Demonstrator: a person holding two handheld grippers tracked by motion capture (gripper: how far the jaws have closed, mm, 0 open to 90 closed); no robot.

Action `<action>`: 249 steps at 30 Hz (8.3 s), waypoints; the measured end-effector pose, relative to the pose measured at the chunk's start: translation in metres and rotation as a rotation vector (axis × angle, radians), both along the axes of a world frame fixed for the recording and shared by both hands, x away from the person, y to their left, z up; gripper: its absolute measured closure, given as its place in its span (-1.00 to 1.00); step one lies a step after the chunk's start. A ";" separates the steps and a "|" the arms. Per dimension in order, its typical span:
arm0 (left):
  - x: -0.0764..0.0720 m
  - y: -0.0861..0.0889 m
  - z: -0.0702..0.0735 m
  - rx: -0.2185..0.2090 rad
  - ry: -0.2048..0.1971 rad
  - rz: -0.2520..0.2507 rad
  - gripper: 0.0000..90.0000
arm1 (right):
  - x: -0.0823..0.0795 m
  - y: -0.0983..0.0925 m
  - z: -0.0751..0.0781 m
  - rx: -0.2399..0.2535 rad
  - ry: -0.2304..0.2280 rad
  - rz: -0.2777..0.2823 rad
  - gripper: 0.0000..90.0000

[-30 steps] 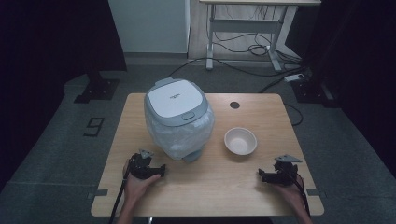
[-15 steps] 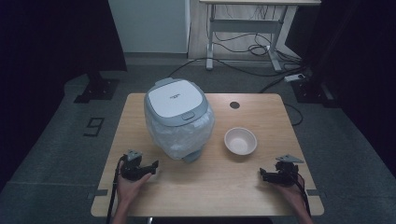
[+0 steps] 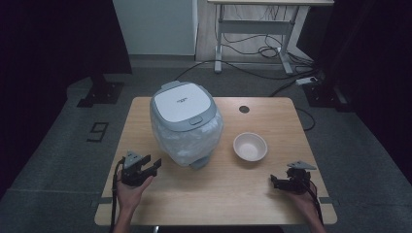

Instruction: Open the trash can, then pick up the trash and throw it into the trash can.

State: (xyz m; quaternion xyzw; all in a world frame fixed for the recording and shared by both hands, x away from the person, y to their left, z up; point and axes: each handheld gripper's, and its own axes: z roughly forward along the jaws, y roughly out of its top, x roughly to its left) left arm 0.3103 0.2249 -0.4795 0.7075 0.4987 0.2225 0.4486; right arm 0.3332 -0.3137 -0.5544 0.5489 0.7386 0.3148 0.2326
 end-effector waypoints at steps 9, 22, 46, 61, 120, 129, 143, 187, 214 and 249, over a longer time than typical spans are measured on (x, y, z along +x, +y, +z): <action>-0.008 -0.007 0.036 -0.034 -0.099 -0.038 0.53 | -0.001 0.000 0.000 -0.001 -0.001 -0.013 -0.90; -0.006 -0.014 0.081 -0.087 -0.200 -0.115 0.92 | -0.001 0.000 0.000 -0.003 -0.002 -0.018 -0.90; 0.013 -0.047 0.131 -0.109 -0.240 -0.217 0.99 | -0.001 0.000 0.000 -0.002 -0.002 -0.019 -0.90; 0.039 -0.076 0.145 -0.067 -0.216 -0.257 0.99 | -0.001 0.001 0.000 -0.002 -0.002 -0.019 -0.90; 0.063 -0.105 0.133 -0.081 -0.140 -0.302 1.00 | -0.001 0.000 0.000 -0.003 0.000 -0.019 -0.90; 0.063 -0.103 0.134 -0.099 -0.134 -0.307 1.00 | -0.001 0.000 0.000 -0.002 0.000 -0.019 -0.90; 0.013 -0.062 0.134 -0.111 -0.186 -0.283 -0.04 | -0.001 0.000 0.000 -0.001 -0.002 -0.019 -0.90; 0.010 0.001 0.002 0.018 -0.044 -0.085 -0.48 | -0.007 -0.003 0.004 0.014 -0.064 -0.057 -0.79; 0.013 -0.004 -0.011 0.039 0.003 -0.098 -0.49 | 0.016 0.004 0.064 0.106 -0.135 -0.035 -0.70; 0.014 -0.006 -0.015 0.043 0.026 -0.107 -0.48 | 0.106 0.045 0.028 0.054 0.026 0.001 -0.29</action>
